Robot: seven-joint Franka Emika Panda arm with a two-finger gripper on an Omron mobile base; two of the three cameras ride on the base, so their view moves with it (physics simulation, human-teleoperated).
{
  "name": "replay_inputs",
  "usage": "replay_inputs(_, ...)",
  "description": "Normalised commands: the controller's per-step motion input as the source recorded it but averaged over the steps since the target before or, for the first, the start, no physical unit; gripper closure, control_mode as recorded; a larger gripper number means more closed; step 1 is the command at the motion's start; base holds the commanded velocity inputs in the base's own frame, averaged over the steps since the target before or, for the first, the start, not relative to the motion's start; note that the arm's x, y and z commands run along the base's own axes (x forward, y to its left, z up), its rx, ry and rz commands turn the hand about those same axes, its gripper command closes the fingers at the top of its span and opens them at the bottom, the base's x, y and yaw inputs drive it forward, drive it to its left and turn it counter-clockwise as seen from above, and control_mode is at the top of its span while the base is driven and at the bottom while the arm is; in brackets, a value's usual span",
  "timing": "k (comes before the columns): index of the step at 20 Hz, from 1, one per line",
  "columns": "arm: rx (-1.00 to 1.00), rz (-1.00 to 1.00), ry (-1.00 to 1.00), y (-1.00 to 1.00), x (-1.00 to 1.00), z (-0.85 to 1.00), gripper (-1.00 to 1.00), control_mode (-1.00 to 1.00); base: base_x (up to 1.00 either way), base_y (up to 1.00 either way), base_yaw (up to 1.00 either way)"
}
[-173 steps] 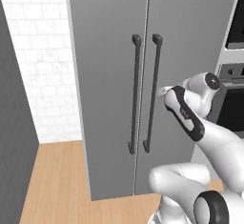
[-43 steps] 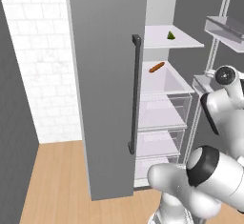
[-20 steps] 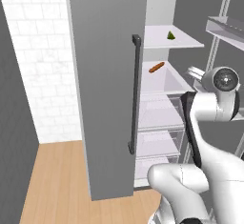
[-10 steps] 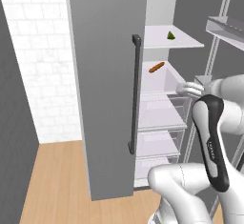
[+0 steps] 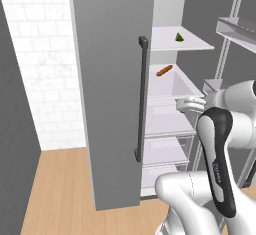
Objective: Grab a lemon wedge from the fridge and one ice cube from the ice bowl, and put them in the glass of lemonade.
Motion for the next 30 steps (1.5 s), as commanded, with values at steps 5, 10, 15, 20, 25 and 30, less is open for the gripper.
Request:
replay_inputs(5,-0.09,-0.04,0.13,0.00,-0.28,-0.14,-1.00,-1.00,0.00,0.00,0.00)
replay_inputs(10,-0.08,-0.04,0.03,0.00,0.00,-0.25,-1.00,-1.00,0.00,0.00,0.00)
replay_inputs(15,-0.02,-0.03,-0.02,0.00,-0.04,-0.30,-1.00,-1.00,0.00,0.00,0.00)
replay_inputs(20,0.00,-0.03,-0.05,0.00,-0.04,-0.25,-1.00,-1.00,0.00,0.00,0.00)
replay_inputs(25,0.00,-0.05,-0.10,0.00,0.00,-0.08,-1.00,-1.00,0.00,0.00,0.00)
replay_inputs(30,0.00,-0.03,-0.09,0.00,0.00,-0.04,-1.00,-1.00,0.00,0.00,0.00)
